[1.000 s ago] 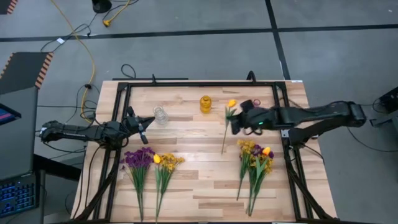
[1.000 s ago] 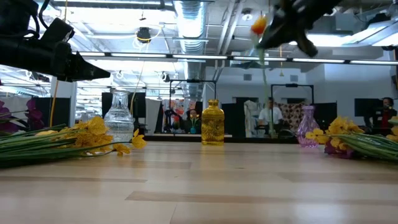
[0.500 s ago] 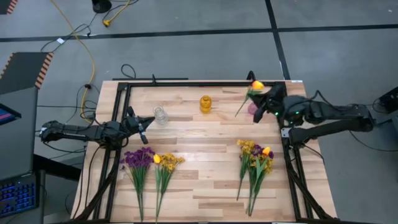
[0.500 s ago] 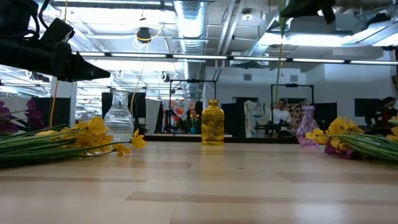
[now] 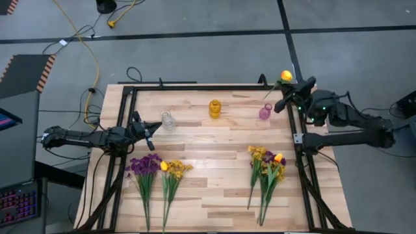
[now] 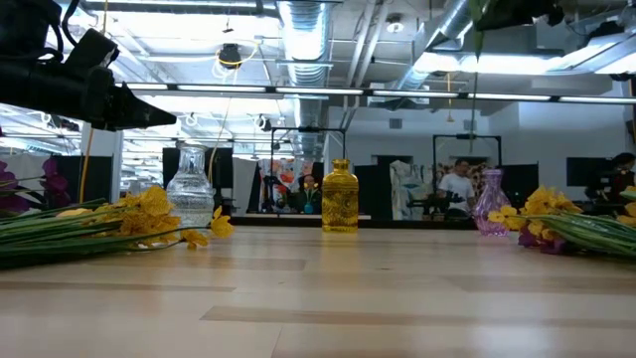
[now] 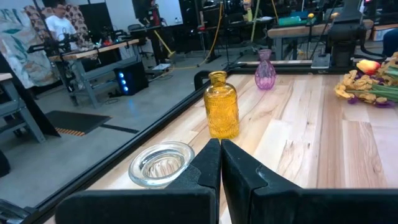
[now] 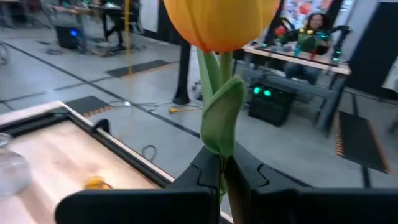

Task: Sort flowers into vase by color
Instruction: Put the top orange flower into the purple vase

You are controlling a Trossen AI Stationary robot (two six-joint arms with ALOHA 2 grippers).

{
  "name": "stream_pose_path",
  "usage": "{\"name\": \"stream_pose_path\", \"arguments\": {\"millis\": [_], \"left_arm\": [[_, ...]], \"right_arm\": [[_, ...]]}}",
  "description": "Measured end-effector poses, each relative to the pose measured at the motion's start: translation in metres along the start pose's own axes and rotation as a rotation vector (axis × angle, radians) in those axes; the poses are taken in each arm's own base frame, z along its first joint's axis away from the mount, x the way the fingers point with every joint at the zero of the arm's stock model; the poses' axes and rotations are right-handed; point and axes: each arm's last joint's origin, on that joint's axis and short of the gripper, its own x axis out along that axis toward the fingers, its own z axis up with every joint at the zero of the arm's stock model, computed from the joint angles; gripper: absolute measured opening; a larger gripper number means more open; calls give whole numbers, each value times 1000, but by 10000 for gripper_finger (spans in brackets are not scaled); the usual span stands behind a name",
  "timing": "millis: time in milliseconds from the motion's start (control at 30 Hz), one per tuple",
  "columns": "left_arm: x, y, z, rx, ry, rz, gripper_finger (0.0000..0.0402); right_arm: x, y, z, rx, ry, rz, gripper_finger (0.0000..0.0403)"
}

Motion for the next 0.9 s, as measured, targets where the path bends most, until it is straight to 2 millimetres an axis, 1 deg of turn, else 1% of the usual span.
{"name": "stream_pose_path", "arguments": {"millis": [67,333,900], "left_arm": [[0,0,0,0,0,0,0],[0,0,0,0,0,0,0],[0,0,0,0,0,0,0]], "right_arm": [[1,-2,-3,-17,25,-22,37],[5,-8,-12,40,103,-82,34],[5,-8,-12,90,99,-85,37]]}}
